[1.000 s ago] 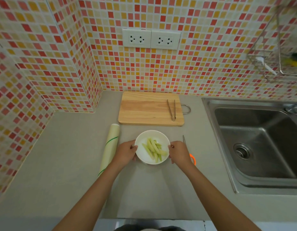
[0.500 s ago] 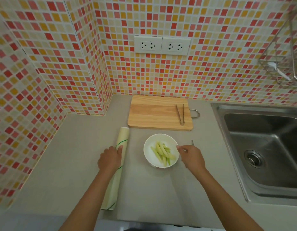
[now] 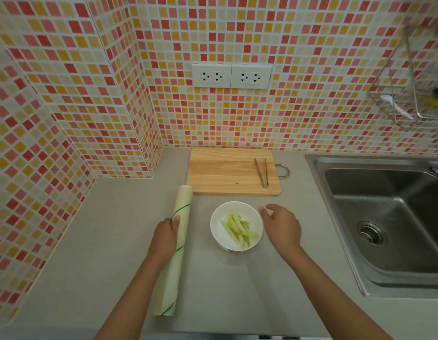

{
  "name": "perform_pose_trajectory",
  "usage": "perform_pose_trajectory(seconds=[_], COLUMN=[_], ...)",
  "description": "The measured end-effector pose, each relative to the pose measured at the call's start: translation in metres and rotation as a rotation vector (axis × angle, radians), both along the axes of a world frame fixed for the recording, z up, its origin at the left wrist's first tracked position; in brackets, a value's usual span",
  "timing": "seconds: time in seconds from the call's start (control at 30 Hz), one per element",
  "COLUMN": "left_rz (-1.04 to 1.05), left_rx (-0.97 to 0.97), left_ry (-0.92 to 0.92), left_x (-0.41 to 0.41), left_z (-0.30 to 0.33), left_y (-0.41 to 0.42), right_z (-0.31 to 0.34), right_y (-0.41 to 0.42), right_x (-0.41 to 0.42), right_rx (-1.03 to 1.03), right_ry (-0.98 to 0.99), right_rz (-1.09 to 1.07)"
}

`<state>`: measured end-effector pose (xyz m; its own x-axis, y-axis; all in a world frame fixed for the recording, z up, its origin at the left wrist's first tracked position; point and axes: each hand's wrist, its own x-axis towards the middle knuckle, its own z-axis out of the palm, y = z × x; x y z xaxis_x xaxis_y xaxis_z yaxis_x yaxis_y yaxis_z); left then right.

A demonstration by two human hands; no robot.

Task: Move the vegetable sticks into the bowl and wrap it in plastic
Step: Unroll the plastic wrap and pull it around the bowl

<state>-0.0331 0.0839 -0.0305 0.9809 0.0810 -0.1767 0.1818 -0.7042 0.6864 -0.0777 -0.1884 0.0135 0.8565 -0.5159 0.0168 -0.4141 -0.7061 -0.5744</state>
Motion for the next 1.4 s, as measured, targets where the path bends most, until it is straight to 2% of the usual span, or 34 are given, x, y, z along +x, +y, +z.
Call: perform_pose_trajectory(seconds=[0.13,0.2,0.27,0.4,0.83,0.9,1.0,1.03,1.17,1.27,1.33,1.4], left_rz=[-0.046,-0.082,-0.119,-0.161,-0.140,-0.118,-0.112,-0.114,-0.117,-0.084,-0.070,-0.058], left_rx=[-0.170,-0.218,-0.221,-0.203,-0.193,-0.231,-0.247,-0.249,-0.269,-0.305,-0.318,-0.322], left_ry=[-0.033,-0.050,-0.090,-0.148,-0.144,-0.122,-0.116,-0.119,-0.131,-0.110,-0.099,-0.097], left_x=[0.004,0.004,0.000,-0.012,-0.023,-0.019,-0.014,-0.012,-0.008,-0.005,-0.002,0.001], left_z=[0.030,0.045,0.057,0.070,0.068,0.070,0.076,0.078,0.082,0.083,0.084,0.084], left_y=[-0.015,-0.027,-0.042,-0.069,-0.087,-0.085,-0.085,-0.086,-0.090,-0.088,-0.088,-0.089], right_z=[0.025,0.036,0.047,0.061,0.052,0.052,0.050,0.049,0.048,0.053,0.055,0.056], right_y=[0.020,0.034,0.047,0.064,0.051,0.044,0.042,0.045,0.055,0.051,0.050,0.055], right_x=[0.018,0.031,0.043,0.058,0.066,0.066,0.061,0.060,0.059,0.058,0.057,0.055], right_rx=[0.163,0.308,0.369,0.301,0.166,0.300,0.689,0.742,0.746,0.863,0.967,0.988], right_ry=[-0.147,-0.135,-0.088,-0.018,-0.092,-0.083,-0.057,-0.023,-0.030,-0.074,-0.060,-0.013], right_rz=[0.073,0.162,0.228,0.277,0.244,0.220,0.190,0.197,0.263,0.176,0.148,0.168])
